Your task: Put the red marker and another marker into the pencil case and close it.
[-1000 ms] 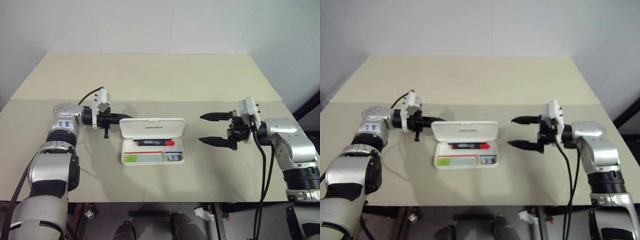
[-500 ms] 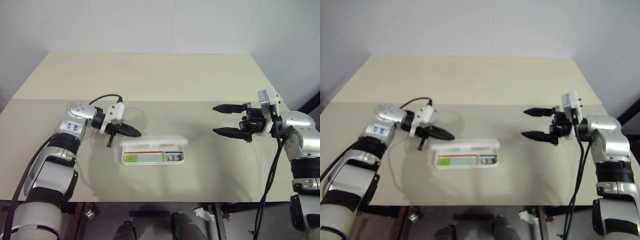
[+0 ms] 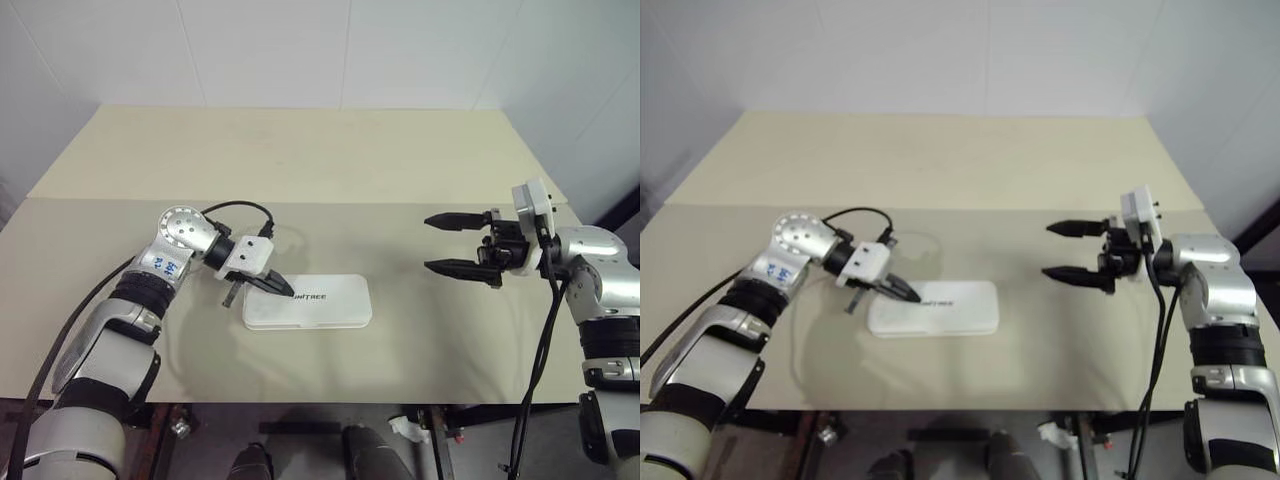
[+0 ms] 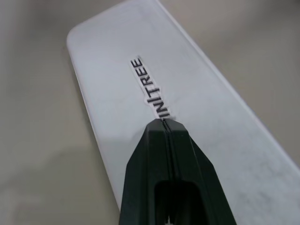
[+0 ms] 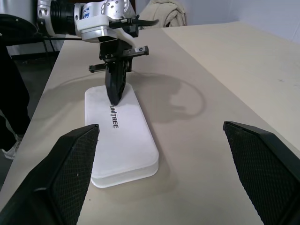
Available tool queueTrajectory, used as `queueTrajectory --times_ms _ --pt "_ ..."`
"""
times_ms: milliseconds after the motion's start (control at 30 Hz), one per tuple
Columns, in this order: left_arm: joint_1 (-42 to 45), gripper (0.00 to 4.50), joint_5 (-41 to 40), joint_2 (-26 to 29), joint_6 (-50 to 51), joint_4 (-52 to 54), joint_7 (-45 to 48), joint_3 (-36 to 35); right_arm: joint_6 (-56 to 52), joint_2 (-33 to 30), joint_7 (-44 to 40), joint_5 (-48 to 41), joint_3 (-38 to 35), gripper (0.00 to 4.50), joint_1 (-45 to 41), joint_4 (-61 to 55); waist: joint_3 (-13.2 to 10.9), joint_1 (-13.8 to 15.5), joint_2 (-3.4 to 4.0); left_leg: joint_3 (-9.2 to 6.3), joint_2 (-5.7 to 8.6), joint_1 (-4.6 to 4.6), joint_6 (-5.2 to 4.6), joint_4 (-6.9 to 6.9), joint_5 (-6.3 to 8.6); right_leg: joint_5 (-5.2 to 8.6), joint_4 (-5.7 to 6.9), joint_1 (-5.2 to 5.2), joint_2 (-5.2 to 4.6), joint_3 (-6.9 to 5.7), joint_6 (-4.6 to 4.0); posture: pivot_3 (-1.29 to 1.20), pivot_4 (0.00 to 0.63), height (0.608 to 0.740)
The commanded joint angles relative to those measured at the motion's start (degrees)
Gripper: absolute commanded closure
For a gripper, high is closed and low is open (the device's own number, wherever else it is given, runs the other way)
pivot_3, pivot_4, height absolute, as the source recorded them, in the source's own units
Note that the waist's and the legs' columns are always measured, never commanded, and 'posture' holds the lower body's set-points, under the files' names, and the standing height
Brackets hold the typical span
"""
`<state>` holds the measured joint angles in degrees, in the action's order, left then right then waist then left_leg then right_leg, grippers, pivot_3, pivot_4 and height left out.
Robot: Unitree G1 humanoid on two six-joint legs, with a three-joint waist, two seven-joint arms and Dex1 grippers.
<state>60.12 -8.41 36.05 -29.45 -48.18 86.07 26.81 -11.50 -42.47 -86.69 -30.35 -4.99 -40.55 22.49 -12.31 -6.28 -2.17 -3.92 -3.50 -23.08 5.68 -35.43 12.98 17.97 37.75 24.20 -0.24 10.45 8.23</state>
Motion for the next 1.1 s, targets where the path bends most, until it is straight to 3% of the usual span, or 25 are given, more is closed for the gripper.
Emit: queueTrajectory --times_ms 33,133,233,367,433,533,800,900,1100 --pt "-1.57 4.48 7.53 0.36 -5.01 -3.86 4.98 2.86 0.25 -0.43 -1.69 -0.49 -0.86 0.0 0.34 -2.07 0.07 -0.12 0.12 0.01 0.01 0.15 -0.01 -0.05 0.0 0.0 -0.03 -0.17 0.0 0.03 0.0 0.0 0.15 0.74" --pt "-1.67 4.48 7.29 -0.63 -5.56 -4.4 4.77 1.49 0.34 -0.12 -1.5 -0.4 -0.66 0.0 0.22 -2.04 0.07 -0.7 0.13 0.11 0.01 0.89 -0.07 0.04 0.05 0.14 -0.26 -0.89 0.02 0.18 -0.01 0.0 0.15 0.74" --pt "-1.81 4.48 6.73 -1.11 -4.34 -4.21 4.55 0.05 0.46 0.05 -1.56 -0.26 -0.51 0.0 -0.12 -1.65 0.07 -1.03 0.13 0.19 0.08 0.92 -0.08 0.02 0.05 0.53 -0.31 -0.96 0.03 0.48 -0.74 0.0 0.15 0.74" --pt "-3.37 4.48 2.07 -1.86 -1.58 -1.7 0.29 -6.57 0.83 0.28 -1.73 0.13 -0.3 0.0 -0.88 -0.71 0.06 -1.43 0.12 0.35 0.27 0.88 -0.09 -0.1 0.04 0.4 -0.31 -0.97 -0.02 0.87 -0.37 0.0 0.15 0.74" --pt "-4.51 4.48 1.39 -1.96 -0.41 0.15 -0.84 -8.77 1.0 0.21 -1.91 0.25 -0.35 0.0 -1.01 -0.37 0.06 -1.49 0.12 0.37 0.3 0.83 -0.09 -0.12 0.04 0.06 -0.33 -0.96 -0.06 0.89 0.28 0.0 0.15 0.74" --pt "-9.0 4.48 -6.46 -2.34 2.99 9.35 -2.09 -15.84 1.94 0.58 -1.86 0.93 -0.19 0.0 -1.79 0.9 0.03 -1.63 0.11 0.37 0.29 0.78 -0.09 -0.08 0.04 -0.03 -0.33 -0.86 -0.06 0.89 0.47 0.0 0.15 0.74" --pt "-20.44 4.48 -15.08 -0.34 19.16 28.11 -12.59 -27.71 2.89 1.74 -2.15 2.19 0.25 0.0 -3.59 2.69 -0.05 -1.83 0.15 0.36 0.26 0.72 -0.1 0.09 0.05 -0.03 -0.27 -0.7 -0.07 0.86 0.49 0.0 0.15 0.74" --pt "-27.53 3.89 -19.53 1.63 22.8 36.71 -13.51 -32.79 2.81 1.58 -2.27 2.39 0.1 0.0 -3.96 2.96 -0.06 -1.81 0.17 0.38 0.25 0.74 -0.11 0.16 0.06 -0.03 -0.25 -0.68 -0.08 0.85 0.48 0.0 0.15 0.74" --pt "-37.48 1.97 -23.1 5.99 27.41 45.42 -14.15 -39.17 3.24 1.39 -2.67 3.2 0.29 0.0 -5.18 4.42 -0.06 -1.53 0.16 0.39 0.24 0.75 -0.11 0.17 0.08 0.0 -0.33 -0.7 -0.11 0.8 0.42 0.0 0.15 0.74"
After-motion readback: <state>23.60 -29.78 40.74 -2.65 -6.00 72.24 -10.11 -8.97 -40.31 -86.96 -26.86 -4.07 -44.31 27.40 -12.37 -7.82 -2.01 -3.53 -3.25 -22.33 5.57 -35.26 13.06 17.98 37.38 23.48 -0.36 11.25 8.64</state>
